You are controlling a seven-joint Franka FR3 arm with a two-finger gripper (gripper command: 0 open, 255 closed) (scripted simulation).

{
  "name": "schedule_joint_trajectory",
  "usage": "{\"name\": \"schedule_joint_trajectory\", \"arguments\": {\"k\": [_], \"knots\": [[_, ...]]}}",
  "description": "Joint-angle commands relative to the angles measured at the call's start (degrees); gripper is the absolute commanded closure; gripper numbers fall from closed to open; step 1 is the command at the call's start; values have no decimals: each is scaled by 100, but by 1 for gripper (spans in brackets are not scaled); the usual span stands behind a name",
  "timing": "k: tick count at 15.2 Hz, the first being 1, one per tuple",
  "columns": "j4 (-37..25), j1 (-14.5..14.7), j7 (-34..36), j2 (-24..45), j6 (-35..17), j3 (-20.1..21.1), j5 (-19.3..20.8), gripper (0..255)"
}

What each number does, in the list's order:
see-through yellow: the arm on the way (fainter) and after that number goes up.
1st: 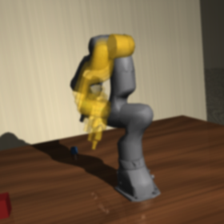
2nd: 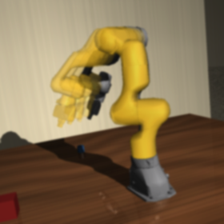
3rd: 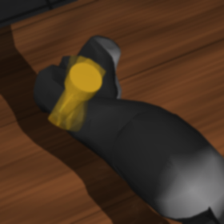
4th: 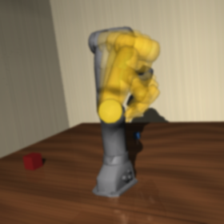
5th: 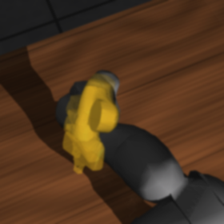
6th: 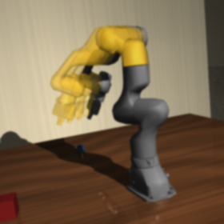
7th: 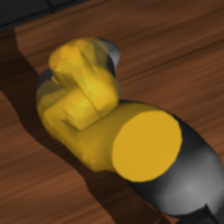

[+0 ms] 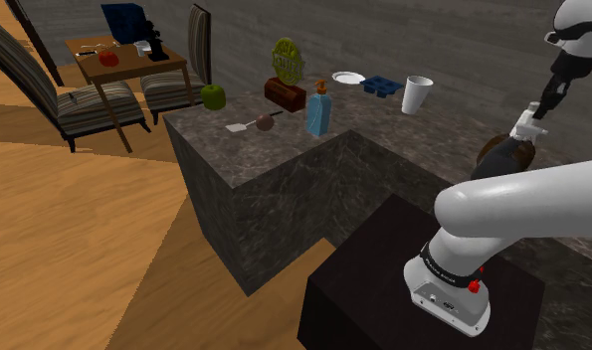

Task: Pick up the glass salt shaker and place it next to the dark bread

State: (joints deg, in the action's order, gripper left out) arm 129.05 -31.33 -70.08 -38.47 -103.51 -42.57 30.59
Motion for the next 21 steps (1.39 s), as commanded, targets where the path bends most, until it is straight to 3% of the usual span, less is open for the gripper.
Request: {"name": "schedule_joint_trajectory", "arguments": {"k": [1,7,21], "knots": [[-54,-111,-269,-94,45,-176,118,255],[-277,-392,-1042,-326,164,-708,440,255],[611,-424,-863,-283,-829,-1250,826,255]]}}
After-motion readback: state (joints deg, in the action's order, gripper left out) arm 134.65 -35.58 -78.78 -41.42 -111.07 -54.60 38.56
